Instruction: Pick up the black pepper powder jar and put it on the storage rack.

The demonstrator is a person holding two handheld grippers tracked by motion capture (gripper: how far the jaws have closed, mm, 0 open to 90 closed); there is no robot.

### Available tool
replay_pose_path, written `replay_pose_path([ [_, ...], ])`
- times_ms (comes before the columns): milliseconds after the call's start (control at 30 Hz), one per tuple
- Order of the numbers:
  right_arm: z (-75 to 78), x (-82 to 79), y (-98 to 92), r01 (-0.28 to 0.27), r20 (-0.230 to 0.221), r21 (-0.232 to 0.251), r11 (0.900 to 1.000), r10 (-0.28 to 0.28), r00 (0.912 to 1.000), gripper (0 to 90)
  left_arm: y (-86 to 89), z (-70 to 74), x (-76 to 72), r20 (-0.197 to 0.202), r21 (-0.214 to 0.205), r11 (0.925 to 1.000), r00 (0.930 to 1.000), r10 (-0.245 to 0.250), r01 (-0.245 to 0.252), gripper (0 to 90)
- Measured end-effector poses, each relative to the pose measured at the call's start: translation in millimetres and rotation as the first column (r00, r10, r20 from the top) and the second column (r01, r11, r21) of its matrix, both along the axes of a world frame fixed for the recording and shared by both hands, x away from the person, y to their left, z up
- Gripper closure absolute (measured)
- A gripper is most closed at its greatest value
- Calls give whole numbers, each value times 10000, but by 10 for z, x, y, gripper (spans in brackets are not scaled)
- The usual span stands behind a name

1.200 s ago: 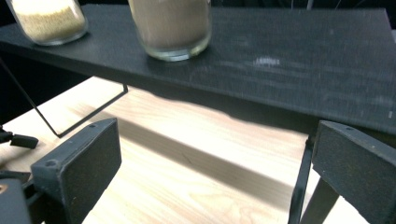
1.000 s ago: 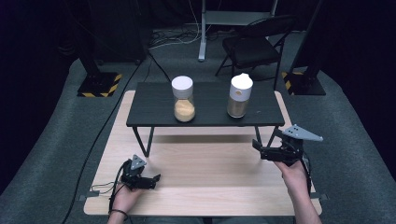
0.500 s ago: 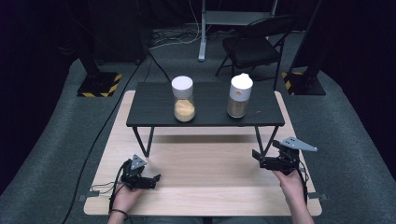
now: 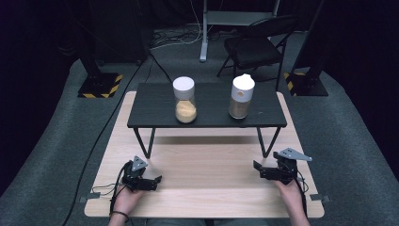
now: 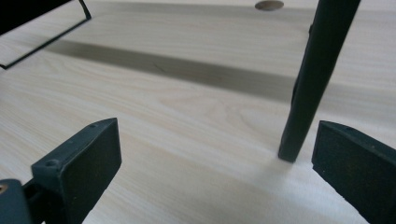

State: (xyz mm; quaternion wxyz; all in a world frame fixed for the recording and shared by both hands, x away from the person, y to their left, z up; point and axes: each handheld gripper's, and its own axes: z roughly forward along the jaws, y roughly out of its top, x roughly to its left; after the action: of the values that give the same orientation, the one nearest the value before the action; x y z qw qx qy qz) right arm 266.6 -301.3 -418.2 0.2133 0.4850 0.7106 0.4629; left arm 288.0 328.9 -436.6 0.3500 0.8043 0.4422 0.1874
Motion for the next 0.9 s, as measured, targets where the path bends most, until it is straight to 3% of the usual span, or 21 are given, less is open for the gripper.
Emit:
replay_pose_path([
  [367,-166,37,12,-127,-870,-498,9987,84,9962,5,0,0,1,-1,1,10000,10000,-8,8,36],
  [567,-169,88,75,-252,-1166,-1070,9939,126,9931,8,0,0,2,1,3,10000,10000,-11,11,35],
  [900,-150,140,146,-401,-1531,-1600,9863,153,9881,13,-2,0,0,2,3,10000,10000,-3,3,35],
])
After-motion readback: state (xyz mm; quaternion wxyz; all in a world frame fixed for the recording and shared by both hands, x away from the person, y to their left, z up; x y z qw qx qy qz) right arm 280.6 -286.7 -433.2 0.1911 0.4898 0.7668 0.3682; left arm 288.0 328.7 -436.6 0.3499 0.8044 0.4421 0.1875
